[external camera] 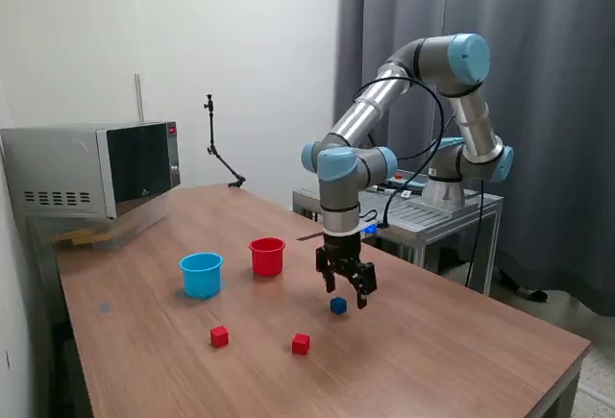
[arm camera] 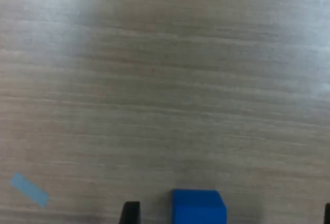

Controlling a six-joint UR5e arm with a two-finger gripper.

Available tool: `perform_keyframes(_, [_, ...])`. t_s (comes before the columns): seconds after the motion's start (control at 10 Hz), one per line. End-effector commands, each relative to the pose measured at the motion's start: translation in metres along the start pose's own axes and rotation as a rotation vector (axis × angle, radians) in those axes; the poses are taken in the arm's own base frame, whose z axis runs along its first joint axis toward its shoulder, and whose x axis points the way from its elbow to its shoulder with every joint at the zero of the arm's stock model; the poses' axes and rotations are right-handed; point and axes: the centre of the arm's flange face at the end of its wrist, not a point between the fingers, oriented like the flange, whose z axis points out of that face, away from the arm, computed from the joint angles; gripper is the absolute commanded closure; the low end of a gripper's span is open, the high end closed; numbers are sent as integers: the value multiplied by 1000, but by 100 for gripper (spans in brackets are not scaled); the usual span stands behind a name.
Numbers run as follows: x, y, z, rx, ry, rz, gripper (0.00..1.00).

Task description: Place red objects in the red bin, and blue objects in the blue bin.

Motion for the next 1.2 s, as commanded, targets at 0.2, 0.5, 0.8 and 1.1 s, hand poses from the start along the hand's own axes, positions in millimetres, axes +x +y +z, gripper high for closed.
perform_keyframes(0.2, [-1, 4, 6, 3, -1, 1, 0])
perform_keyframes(0.5, [-3, 5, 7, 3, -1, 4, 0])
perform_keyframes(0.8, [-6, 5, 8, 5, 1, 8, 0])
perform_keyframes(1.1, [-8, 6, 10, 6, 6, 11, 0])
